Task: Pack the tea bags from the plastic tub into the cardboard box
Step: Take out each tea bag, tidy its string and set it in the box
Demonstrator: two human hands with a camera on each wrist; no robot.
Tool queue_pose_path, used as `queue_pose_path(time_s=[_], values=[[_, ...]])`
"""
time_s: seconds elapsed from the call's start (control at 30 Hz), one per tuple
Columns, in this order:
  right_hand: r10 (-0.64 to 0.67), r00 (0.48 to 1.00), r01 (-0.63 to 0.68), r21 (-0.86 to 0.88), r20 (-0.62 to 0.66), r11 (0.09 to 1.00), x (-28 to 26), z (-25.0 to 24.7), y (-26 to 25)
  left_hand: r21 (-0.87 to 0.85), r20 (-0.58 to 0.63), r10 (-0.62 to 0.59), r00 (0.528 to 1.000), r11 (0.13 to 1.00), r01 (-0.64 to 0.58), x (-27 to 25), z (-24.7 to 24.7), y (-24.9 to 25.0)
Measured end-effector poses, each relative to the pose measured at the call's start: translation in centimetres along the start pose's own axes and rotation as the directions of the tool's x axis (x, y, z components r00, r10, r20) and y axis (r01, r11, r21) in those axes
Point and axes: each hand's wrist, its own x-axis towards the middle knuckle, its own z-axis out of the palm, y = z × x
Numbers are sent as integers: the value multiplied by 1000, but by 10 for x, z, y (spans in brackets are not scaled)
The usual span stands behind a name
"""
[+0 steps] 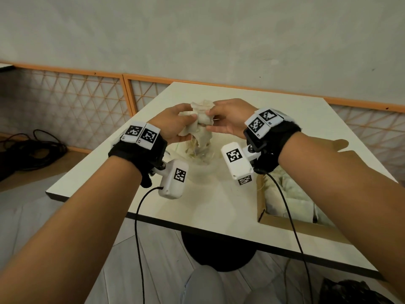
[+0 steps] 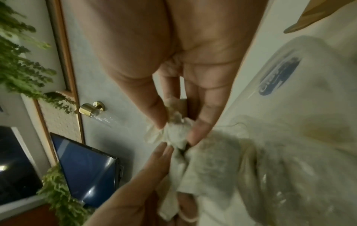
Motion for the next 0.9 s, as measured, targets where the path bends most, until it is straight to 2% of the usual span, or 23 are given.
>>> queue_pose_path(time_s=[0.1,0.17,0.33,0.43,0.5,0.6,0.73,0.9], values=[[-24,1000,22,-358,-2,934,0,-7,4,-162,-41,-30,999,987,23,3,-3,-3],[-53,998,37,-469,-20,882,0,-11,10,-242,-33,-62,998,969,52,4,-4,-4],[-5,1000,14,-440,23,898,-6,-4,22,-356,35,-131,991,925,135,4,2,-6],[-104,995,88,-512,-3,855,-8,4,24,-326,44,-140,989,934,147,3,9,-3],[-183,983,141,-529,-28,837,-9,2,22,-306,0,-149,989,941,142,3,11,0],[-221,970,157,-438,-99,885,-13,-11,17,-215,-105,-162,981,967,136,5,7,0],[-219,965,171,-280,-147,945,-17,-27,12,-196,-92,-170,981,969,150,4,8,-2],[-252,957,215,-227,-146,950,-21,-33,4,-160,-103,-169,980,976,151,3,16,-1]])
